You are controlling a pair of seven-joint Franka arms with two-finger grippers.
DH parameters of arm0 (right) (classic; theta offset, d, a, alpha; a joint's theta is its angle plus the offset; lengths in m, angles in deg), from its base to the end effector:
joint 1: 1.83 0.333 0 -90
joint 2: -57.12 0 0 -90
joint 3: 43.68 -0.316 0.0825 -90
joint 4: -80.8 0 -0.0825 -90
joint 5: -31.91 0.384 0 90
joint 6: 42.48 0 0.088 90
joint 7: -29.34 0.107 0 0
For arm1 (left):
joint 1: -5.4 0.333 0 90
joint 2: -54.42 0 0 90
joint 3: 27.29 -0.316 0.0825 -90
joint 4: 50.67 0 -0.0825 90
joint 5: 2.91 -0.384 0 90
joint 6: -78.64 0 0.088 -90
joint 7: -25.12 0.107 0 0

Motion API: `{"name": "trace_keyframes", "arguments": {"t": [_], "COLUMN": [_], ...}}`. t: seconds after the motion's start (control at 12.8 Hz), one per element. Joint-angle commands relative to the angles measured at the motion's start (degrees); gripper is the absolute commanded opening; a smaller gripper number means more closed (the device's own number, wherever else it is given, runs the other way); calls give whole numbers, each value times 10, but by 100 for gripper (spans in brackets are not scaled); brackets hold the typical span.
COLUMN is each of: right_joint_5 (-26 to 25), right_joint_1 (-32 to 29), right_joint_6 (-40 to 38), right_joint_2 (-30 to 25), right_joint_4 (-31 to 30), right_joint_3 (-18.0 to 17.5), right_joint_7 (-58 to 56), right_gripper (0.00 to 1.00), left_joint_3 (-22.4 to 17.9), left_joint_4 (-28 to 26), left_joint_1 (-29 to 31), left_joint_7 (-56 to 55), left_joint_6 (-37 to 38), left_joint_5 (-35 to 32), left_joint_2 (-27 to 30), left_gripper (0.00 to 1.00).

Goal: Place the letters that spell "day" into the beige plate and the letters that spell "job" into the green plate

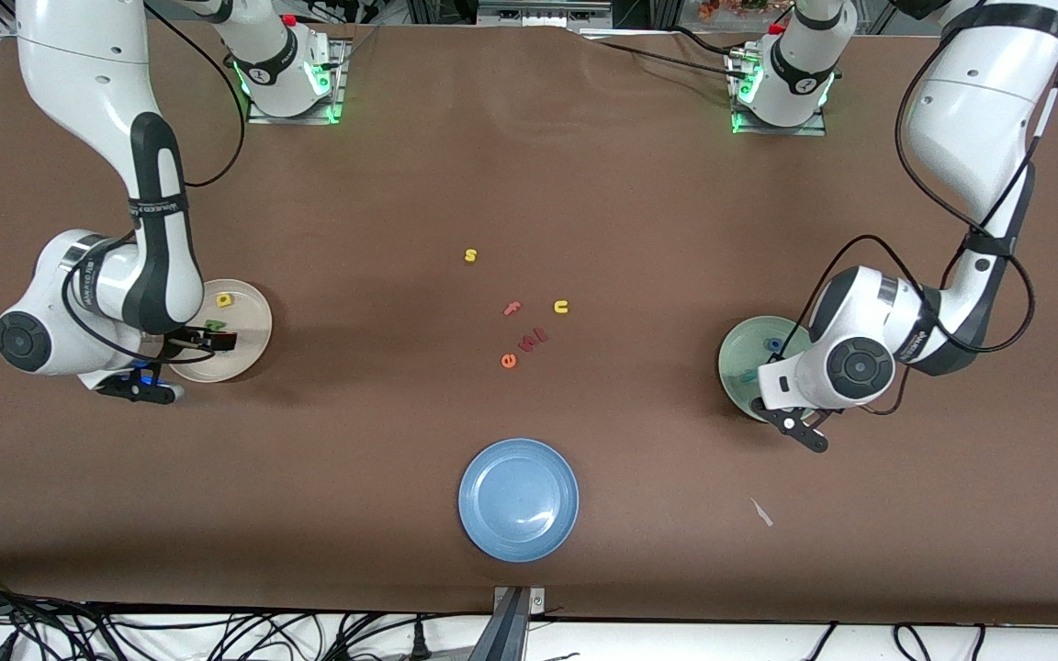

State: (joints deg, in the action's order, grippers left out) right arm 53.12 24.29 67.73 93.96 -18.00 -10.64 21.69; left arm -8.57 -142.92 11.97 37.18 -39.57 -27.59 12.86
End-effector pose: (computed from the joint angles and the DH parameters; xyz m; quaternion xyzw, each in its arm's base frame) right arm 0.6293 -0.0217 0.2367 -0.9850 0.0678 0.1586 0.0085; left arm 0.6619 -0.0952 0.2014 -0.9450 0.3017 0.1083 0.0656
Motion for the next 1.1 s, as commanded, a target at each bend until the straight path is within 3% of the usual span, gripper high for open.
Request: {"name": "trace_keyframes", "arguments": {"t": [0.0,0.08,0.16,0.31,0.39,0.47,0.78,1.02], "right_joint_5": [35,37,34,29,28,27,-32,-35], "right_joint_1": [-2,2,11,40,46,47,58,60], "right_joint_6": [-47,-67,-80,-107,-127,-152,-204,-249], "right_joint_2": [0,-1,-1,-2,-4,-5,-29,-54], "right_joint_4": [39,56,73,98,112,128,158,167], "right_joint_3": [-14,-20,-23,-20,-18,-18,-18,-17], "right_joint_7": [10,37,62,90,99,110,109,108], "right_gripper": [100,100,100,100,100,100,100,100], "left_joint_3": [6,6,7,7,7,9,27,36], "left_joint_4": [-36,-36,-36,-36,-36,-36,-26,-11], "left_joint_1": [21,21,21,21,21,20,21,21], "left_joint_7": [8,8,7,7,7,8,5,-2], "left_joint_6": [-35,-36,-36,-35,-34,-32,14,60], "left_joint_5": [-16,-15,-15,-15,-15,-15,-3,84], "left_joint_2": [11,11,11,12,13,16,60,117], "left_gripper": [13,14,26,74,90,100,100,100]}}
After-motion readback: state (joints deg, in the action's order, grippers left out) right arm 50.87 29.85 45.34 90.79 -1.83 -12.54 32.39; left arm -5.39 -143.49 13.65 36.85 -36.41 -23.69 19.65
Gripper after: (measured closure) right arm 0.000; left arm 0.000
